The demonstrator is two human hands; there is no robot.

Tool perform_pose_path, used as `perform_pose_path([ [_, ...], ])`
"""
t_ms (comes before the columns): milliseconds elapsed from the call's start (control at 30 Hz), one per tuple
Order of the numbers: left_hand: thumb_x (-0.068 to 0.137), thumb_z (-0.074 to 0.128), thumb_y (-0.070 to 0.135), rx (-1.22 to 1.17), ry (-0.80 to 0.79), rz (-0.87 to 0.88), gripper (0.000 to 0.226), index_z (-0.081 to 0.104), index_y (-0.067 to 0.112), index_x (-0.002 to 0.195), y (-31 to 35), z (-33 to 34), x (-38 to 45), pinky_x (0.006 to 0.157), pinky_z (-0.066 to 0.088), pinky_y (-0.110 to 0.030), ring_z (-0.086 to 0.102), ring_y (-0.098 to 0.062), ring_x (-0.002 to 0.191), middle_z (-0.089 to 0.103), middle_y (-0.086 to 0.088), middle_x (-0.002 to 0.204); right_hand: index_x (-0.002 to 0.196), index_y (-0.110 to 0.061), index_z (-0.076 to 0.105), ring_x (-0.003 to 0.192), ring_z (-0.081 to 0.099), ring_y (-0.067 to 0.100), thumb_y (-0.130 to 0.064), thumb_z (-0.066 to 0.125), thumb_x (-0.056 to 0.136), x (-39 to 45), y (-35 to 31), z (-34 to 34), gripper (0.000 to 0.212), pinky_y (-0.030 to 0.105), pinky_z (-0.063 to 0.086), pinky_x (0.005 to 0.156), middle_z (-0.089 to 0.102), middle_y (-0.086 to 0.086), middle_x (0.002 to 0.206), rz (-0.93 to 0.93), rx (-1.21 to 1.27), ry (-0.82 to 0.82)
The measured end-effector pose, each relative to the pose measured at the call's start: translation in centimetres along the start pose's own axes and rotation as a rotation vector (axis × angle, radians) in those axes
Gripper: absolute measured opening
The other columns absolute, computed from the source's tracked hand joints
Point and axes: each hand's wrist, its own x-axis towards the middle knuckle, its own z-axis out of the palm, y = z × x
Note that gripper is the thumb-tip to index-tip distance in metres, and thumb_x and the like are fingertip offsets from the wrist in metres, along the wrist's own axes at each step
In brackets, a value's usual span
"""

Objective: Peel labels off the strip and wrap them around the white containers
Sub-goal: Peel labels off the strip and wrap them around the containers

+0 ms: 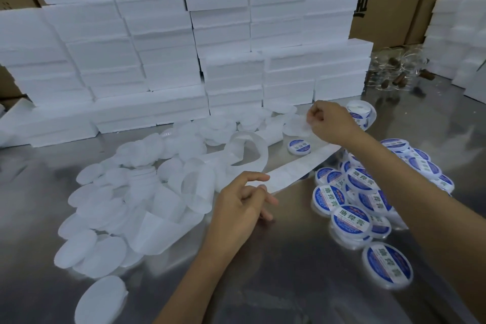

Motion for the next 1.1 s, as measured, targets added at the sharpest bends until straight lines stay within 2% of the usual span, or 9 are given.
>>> perform_pose_path([
  [100, 0.102, 0.051, 0.014, -0.076, 0.012, -0.033, 0.02, 0.065, 0.025, 0.112, 0.7, 0.2, -0.2, 0.075, 0.063, -0.037, 0.073, -0.026, 0.063, 0.077, -0.001, 0.083, 0.093, -0.011, 0.067, 0.07, 0.062, 0.008, -0.008, 0.053, 0.096, -2.9, -2.5, -1.3, 0.015, 0.013, 0.049, 0.062, 0.067, 0.0, 0.081, 0.04, 0.376, -0.1],
  [333, 0.087, 0.069, 0.039, -0.3, 0.145, 0.036, 0.066, 0.034, 0.052, 0.142, 2.8, -0.7, -0.8, 0.074, 0.064, -0.038, 0.071, -0.02, 0.107, 0.06, 0.008, 0.13, 0.098, -0.008, 0.072, 0.08, 0.069, 0.015, -0.014, 0.059, 0.097, -10.2, -6.5, -1.0, 0.014, 0.027, 0.057, 0.082, 0.074, 0.009, 0.089, -0.093, 0.735, -0.466],
  [433, 0.097, 0.064, 0.018, -0.257, 0.104, 0.122, 0.044, 0.054, 0.033, 0.136, 3.1, -2.2, -0.7, 0.072, 0.063, -0.033, 0.069, -0.022, 0.111, 0.066, 0.002, 0.125, 0.094, -0.012, 0.074, 0.076, 0.068, 0.007, -0.02, 0.063, 0.095, -11.7, -7.6, 0.9, 0.014, 0.019, 0.054, 0.075, 0.076, 0.004, 0.09, -0.121, 0.68, -0.487],
  [500, 0.1, 0.058, 0.009, -0.194, 0.13, 0.148, 0.027, 0.065, 0.02, 0.123, 3.1, -3.5, -0.5, 0.069, 0.062, -0.028, 0.07, -0.018, 0.106, 0.071, 0.005, 0.113, 0.092, -0.016, 0.076, 0.075, 0.067, 0.003, -0.022, 0.064, 0.094, -12.0, -7.4, 2.3, 0.013, 0.017, 0.051, 0.073, 0.076, -0.005, 0.086, -0.128, 0.601, -0.352],
  [600, 0.103, 0.051, 0.009, -0.173, 0.231, 0.052, 0.02, 0.065, 0.016, 0.117, 2.7, -5.4, -0.1, 0.067, 0.062, -0.03, 0.074, -0.021, 0.095, 0.073, -0.004, 0.11, 0.102, -0.025, 0.073, 0.101, 0.063, 0.008, -0.019, 0.062, 0.09, -12.0, -5.9, 4.2, 0.018, 0.028, 0.047, 0.09, 0.072, -0.013, 0.104, -0.127, 0.303, -0.119],
  [733, 0.103, 0.05, 0.006, -0.188, 0.292, -0.011, 0.022, 0.062, 0.017, 0.117, 2.4, -6.4, 0.4, 0.058, 0.061, -0.031, 0.074, -0.023, 0.085, 0.068, -0.009, 0.11, 0.128, -0.036, 0.059, 0.132, 0.041, 0.018, -0.033, 0.06, 0.086, -12.9, -3.7, 6.7, 0.041, 0.032, 0.022, 0.107, 0.057, -0.01, 0.137, -0.207, -0.068, -0.267],
  [867, 0.093, 0.062, 0.001, -0.182, 0.318, 0.006, 0.032, 0.062, 0.026, 0.113, 2.2, -5.7, 0.7, 0.054, 0.057, -0.023, 0.071, -0.021, 0.092, 0.065, 0.0, 0.105, 0.093, -0.026, 0.07, 0.107, 0.053, 0.018, -0.026, 0.054, 0.093, -13.1, -3.5, 7.7, 0.016, 0.029, 0.025, 0.085, 0.069, -0.01, 0.099, -0.352, -0.111, -0.1],
  [967, 0.089, 0.066, -0.002, -0.092, 0.318, 0.084, 0.039, 0.063, 0.031, 0.109, 2.0, -5.2, 0.7, 0.057, 0.056, -0.019, 0.067, -0.018, 0.097, 0.065, 0.01, 0.102, 0.069, -0.027, 0.06, 0.083, 0.052, 0.018, -0.028, 0.055, 0.097, -13.0, -4.0, 7.3, 0.028, 0.033, 0.035, 0.072, 0.063, -0.006, 0.079, -0.233, 0.099, -0.119],
  [1100, 0.088, 0.064, 0.0, 0.152, 0.288, 0.227, 0.045, 0.061, 0.04, 0.108, 1.6, -5.0, 0.4, 0.066, 0.06, -0.03, 0.061, -0.002, 0.098, 0.063, 0.024, 0.102, 0.07, -0.016, 0.061, 0.06, 0.051, 0.003, -0.027, 0.059, 0.095, -13.1, -4.3, 6.3, 0.028, 0.023, 0.038, 0.061, 0.059, -0.005, 0.063, -0.062, 0.439, -0.237],
])
